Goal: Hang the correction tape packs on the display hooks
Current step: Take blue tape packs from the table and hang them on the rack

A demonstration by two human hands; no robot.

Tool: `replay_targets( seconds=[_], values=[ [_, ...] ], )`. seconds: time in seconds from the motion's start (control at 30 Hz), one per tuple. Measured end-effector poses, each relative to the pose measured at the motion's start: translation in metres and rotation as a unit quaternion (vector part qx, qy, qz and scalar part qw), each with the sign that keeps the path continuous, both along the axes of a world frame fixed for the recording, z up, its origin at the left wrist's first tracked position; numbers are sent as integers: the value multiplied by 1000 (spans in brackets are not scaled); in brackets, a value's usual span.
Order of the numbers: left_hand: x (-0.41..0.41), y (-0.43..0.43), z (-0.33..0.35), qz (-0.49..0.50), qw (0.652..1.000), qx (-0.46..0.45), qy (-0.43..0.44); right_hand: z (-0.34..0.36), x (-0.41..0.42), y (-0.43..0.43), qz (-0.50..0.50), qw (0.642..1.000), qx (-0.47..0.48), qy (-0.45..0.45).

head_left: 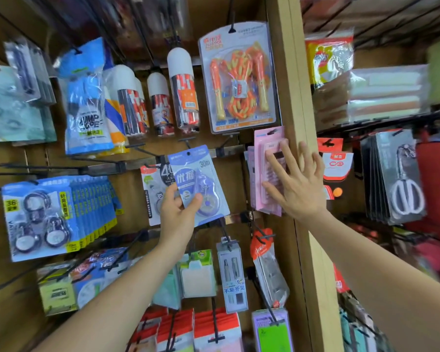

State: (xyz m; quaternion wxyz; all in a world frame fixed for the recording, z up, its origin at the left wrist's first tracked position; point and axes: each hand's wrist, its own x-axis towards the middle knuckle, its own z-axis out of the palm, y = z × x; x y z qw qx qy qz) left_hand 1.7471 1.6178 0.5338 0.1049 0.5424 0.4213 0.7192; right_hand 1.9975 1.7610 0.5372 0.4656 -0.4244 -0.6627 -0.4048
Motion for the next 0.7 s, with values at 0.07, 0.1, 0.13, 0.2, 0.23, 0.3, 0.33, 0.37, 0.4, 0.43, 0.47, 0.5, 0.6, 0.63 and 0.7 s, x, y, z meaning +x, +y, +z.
replay_targets(
  seconds=[0.07, 0.1, 0.13, 0.2, 0.23, 0.3, 0.33, 0.37, 0.4, 0.43, 0.47, 0.5, 0.6, 0.63, 0.7],
  values=[
    [-1, 0, 2, -1, 1000, -8, -1, 0, 0, 1, 1, 1000, -1, 0],
    [-3, 1, 2, -3, 1000, -14, -3, 0, 0, 1, 2, 1000, -4, 0],
    [-5, 1, 1, -4, 1000, -18, -6, 0, -1, 1, 2, 1000, -5, 0],
    [-8, 1, -2, -2, 1000, -19, -4, 0, 0, 1, 3, 1000, -6, 1],
    [-9, 0, -3, -3, 1000, -18, -1, 0, 0, 0, 4, 1000, -7, 1],
    [-11, 1, -5, -4, 1000, -20, -2, 0, 0, -1, 2, 1000, -9, 2],
    [-12, 2, -6, -1, 1000, -23, -3, 1, 0, -2, 1, 1000, -10, 2],
    [-12, 2, -5, 3, 1000, -25, 0, 1, 0, -2, 0, 1000, -11, 2],
    [-14, 4, -5, 8, 1000, -27, 8, 1, 0, -2, 0, 1000, -12, 1],
    [-15, 7, -4, 14, 999, -31, 13, 1, 0, -2, -1, 1000, -14, 1],
    [-18, 11, -3, 24, 999, -39, 22, 1, 0, -3, -1, 1000, -16, 1],
    [-20, 15, -1, 38, 997, -49, 34, 1, 0, -3, 0, 1000, -17, 1],
    [-25, 27, 5, 110, 985, -95, 88, 2, 0, -4, 5, 1000, -16, 1],
    [-24, 29, 8, 173, 970, -114, 130, 2, 0, -5, 8, 1000, -17, 1],
    [-22, 31, 9, 310, 917, -117, 222, 1, 0, -6, 10, 1000, -14, 2]
  ],
)
